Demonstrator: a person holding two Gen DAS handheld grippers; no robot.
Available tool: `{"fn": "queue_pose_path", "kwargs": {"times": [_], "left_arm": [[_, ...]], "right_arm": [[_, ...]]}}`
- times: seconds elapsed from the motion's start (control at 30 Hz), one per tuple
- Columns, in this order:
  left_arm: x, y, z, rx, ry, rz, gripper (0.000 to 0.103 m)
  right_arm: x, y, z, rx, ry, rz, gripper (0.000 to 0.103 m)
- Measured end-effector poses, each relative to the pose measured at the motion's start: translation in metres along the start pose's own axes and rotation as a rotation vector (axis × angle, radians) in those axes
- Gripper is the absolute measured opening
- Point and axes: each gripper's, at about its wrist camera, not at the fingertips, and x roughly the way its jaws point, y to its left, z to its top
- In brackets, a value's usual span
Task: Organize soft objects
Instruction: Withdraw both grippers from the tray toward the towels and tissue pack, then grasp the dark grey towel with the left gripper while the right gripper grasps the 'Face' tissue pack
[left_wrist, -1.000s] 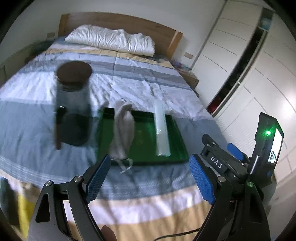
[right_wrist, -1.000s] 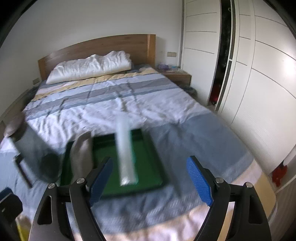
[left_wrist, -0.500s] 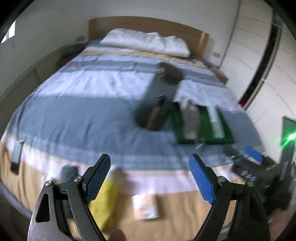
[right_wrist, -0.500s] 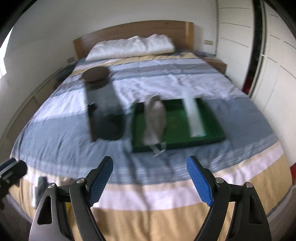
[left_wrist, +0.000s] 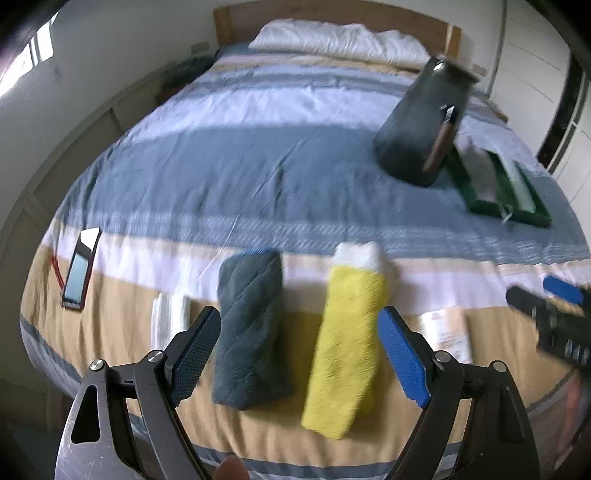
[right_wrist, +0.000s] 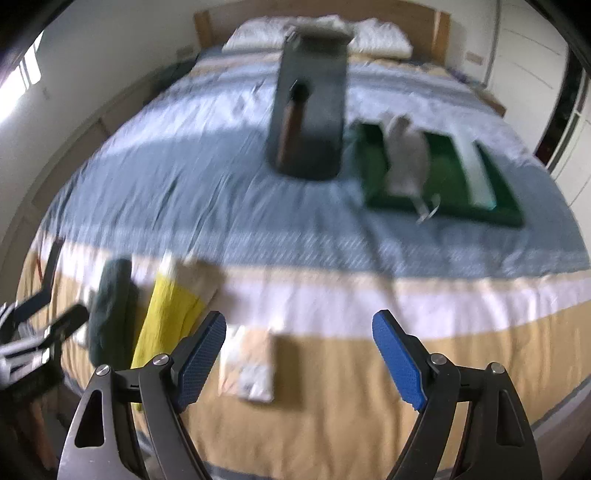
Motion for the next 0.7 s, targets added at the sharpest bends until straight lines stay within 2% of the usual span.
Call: {"fn": "queue_pose_path", "kwargs": {"times": [0.2,0.43,0.7], "left_arm": [[0.033,0.019,-0.008,0.007,0.034,0.022,0.083],[0.068,0.028,-0.008,0.006,0.082,0.028,0.083],[0.093,0.030,-0.014,-0.015,0.146,0.000,0.083]], "right_arm": [[0.043,0.019,-0.013,-0.006,0.088,0.010,0.082],[0.084,0.038,-0.025,-0.027,0.126,-0.024,0.080],[0.120,0.046,-0.029,-0.028,0.174,-0.046,0.075]]}}
